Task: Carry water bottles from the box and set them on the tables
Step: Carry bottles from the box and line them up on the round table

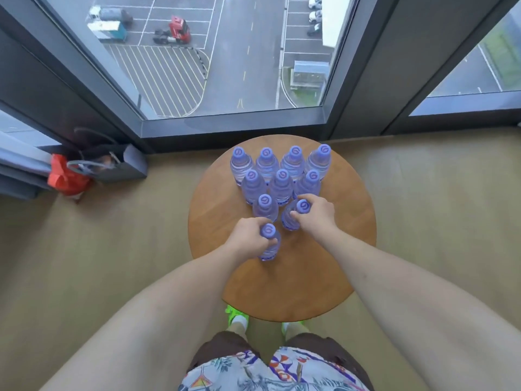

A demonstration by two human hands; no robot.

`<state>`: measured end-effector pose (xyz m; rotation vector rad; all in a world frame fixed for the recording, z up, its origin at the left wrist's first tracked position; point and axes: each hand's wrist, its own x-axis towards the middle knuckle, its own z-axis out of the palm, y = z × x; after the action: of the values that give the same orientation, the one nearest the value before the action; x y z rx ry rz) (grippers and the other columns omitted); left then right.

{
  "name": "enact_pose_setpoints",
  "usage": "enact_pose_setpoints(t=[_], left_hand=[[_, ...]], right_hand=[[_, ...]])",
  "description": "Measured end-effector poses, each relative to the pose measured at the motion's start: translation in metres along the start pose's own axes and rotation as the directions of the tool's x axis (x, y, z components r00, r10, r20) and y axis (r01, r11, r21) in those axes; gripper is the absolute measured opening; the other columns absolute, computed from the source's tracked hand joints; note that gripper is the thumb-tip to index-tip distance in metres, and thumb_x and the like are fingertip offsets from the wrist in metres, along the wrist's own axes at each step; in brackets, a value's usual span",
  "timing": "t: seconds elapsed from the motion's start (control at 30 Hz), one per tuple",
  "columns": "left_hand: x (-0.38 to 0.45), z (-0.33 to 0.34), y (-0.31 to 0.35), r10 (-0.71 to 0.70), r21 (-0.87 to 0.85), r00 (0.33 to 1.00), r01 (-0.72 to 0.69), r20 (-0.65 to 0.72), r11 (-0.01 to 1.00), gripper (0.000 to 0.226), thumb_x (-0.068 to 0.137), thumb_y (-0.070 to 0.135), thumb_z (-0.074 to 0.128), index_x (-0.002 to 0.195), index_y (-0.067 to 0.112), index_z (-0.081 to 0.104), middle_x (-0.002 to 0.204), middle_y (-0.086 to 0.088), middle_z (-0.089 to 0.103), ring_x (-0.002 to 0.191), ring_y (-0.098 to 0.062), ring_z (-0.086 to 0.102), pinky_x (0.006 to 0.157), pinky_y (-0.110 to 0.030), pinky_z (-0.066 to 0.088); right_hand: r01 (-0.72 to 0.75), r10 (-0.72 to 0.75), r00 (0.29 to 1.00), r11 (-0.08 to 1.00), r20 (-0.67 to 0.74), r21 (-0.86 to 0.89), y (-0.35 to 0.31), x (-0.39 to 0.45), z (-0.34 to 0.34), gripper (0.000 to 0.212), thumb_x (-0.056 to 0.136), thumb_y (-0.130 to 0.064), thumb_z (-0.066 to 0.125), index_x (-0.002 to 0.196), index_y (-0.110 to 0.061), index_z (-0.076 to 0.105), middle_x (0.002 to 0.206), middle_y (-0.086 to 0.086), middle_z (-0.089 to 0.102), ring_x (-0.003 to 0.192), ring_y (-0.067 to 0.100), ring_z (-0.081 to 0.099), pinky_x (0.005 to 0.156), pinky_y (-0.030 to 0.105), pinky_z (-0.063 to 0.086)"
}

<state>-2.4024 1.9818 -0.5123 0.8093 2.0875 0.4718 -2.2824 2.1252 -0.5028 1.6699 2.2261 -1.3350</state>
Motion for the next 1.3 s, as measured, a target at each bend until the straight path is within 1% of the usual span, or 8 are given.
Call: enact_pose_setpoints(t=[0.1, 0.2, 0.37, 0.53, 0.67, 0.83, 1.03, 1.3], left_hand=[[0.001, 0.002, 0.001, 0.05, -0.006, 0.999, -0.05, -0.014, 0.999, 0.035, 0.079, 0.026, 0.083, 0.112, 0.021, 0.074, 0.101, 0.003, 0.07, 0.096, -0.018, 0.065, 0.085, -0.03, 0.054], [0.0, 0.011, -0.001, 0.122, 0.009, 0.99, -0.122, -0.07, 0.992, 0.043, 0.079, 0.022, 0.084, 0.12, 0.021, 0.074, 0.114, 0.002, 0.057, 0.099, -0.013, 0.056, 0.089, -0.021, 0.042], [-0.002, 0.021, 0.012, 0.19, 0.046, 0.968, -0.185, -0.166, 0.982, 0.036, 0.08, 0.017, 0.08, 0.115, 0.022, 0.074, 0.103, -0.005, 0.055, 0.094, -0.027, 0.06, 0.086, -0.034, 0.05], [-0.003, 0.027, 0.022, 0.232, 0.109, 0.952, -0.214, -0.202, 0.971, 0.034, 0.082, 0.016, 0.074, 0.116, 0.019, 0.074, 0.098, -0.006, 0.063, 0.094, -0.03, 0.062, 0.078, -0.03, 0.041], [-0.002, 0.029, 0.027, 0.255, 0.133, 0.937, -0.228, -0.24, 0.964, 0.033, 0.081, 0.012, 0.077, 0.114, 0.014, 0.076, 0.097, -0.008, 0.071, 0.096, -0.031, 0.064, 0.081, -0.033, 0.045], [-0.002, 0.036, 0.03, 0.261, 0.149, 0.932, -0.229, -0.251, 0.962, 0.029, 0.082, 0.009, 0.074, 0.111, 0.012, 0.074, 0.098, -0.008, 0.071, 0.097, -0.031, 0.063, 0.084, -0.039, 0.05], [0.002, 0.03, 0.028, 0.248, 0.151, 0.951, -0.222, -0.184, 0.963, 0.029, 0.082, 0.012, 0.073, 0.111, 0.01, 0.071, 0.104, -0.008, 0.066, 0.102, -0.028, 0.059, 0.084, -0.034, 0.045], [0.007, 0.018, 0.017, 0.261, 0.173, 0.963, -0.247, -0.064, 0.953, 0.043, 0.079, 0.033, 0.078, 0.117, 0.021, 0.062, 0.107, 0.002, 0.056, 0.103, -0.024, 0.059, 0.078, -0.03, 0.04]], right_hand=[[-0.029, 0.03, 0.999, 1.0, -0.034, 0.003, -0.004, 0.008, 0.002, 0.049, 0.081, -0.02, 0.085, 0.128, -0.017, 0.07, 0.121, 0.009, 0.073, 0.117, 0.026, 0.064, 0.1, 0.027, 0.043], [-0.052, 0.054, 0.997, 0.998, -0.059, 0.04, -0.004, 0.013, 0.007, 0.054, 0.077, -0.019, 0.088, 0.128, -0.017, 0.071, 0.12, 0.008, 0.074, 0.115, 0.023, 0.065, 0.098, 0.023, 0.043], [-0.016, 0.024, 0.993, 0.998, -0.115, 0.068, -0.003, 0.011, 0.01, 0.049, 0.072, -0.016, 0.089, 0.119, -0.016, 0.075, 0.111, 0.006, 0.077, 0.108, 0.023, 0.068, 0.095, 0.026, 0.046], [-0.011, 0.025, 0.994, 0.992, -0.105, 0.126, 0.0, 0.011, 0.006, 0.042, 0.073, -0.011, 0.087, 0.113, -0.019, 0.077, 0.105, 0.003, 0.077, 0.102, 0.02, 0.068, 0.092, 0.022, 0.047], [-0.004, 0.017, 0.997, 0.985, -0.069, 0.175, 0.002, 0.011, 0.006, 0.042, 0.076, -0.01, 0.086, 0.115, -0.021, 0.076, 0.109, 0.003, 0.076, 0.105, 0.022, 0.069, 0.101, 0.036, 0.052], [-0.025, 0.033, 0.999, 0.982, -0.04, 0.187, 0.006, 0.014, 0.001, 0.045, 0.079, -0.007, 0.079, 0.121, -0.023, 0.075, 0.116, 0.001, 0.075, 0.112, 0.02, 0.067, 0.1, 0.027, 0.05], [-0.048, 0.055, 0.998, 0.981, -0.03, 0.189, 0.008, 0.008, 0.001, 0.059, 0.079, -0.005, 0.076, 0.135, -0.021, 0.066, 0.13, 0.004, 0.07, 0.122, 0.022, 0.062, 0.108, 0.034, 0.047], [-0.056, 0.066, 0.996, 0.986, -0.056, 0.154, -0.007, -0.013, 0.002, 0.072, 0.078, -0.01, 0.079, 0.145, -0.022, 0.056, 0.141, 0.002, 0.064, 0.133, 0.021, 0.056, 0.113, 0.032, 0.041]])
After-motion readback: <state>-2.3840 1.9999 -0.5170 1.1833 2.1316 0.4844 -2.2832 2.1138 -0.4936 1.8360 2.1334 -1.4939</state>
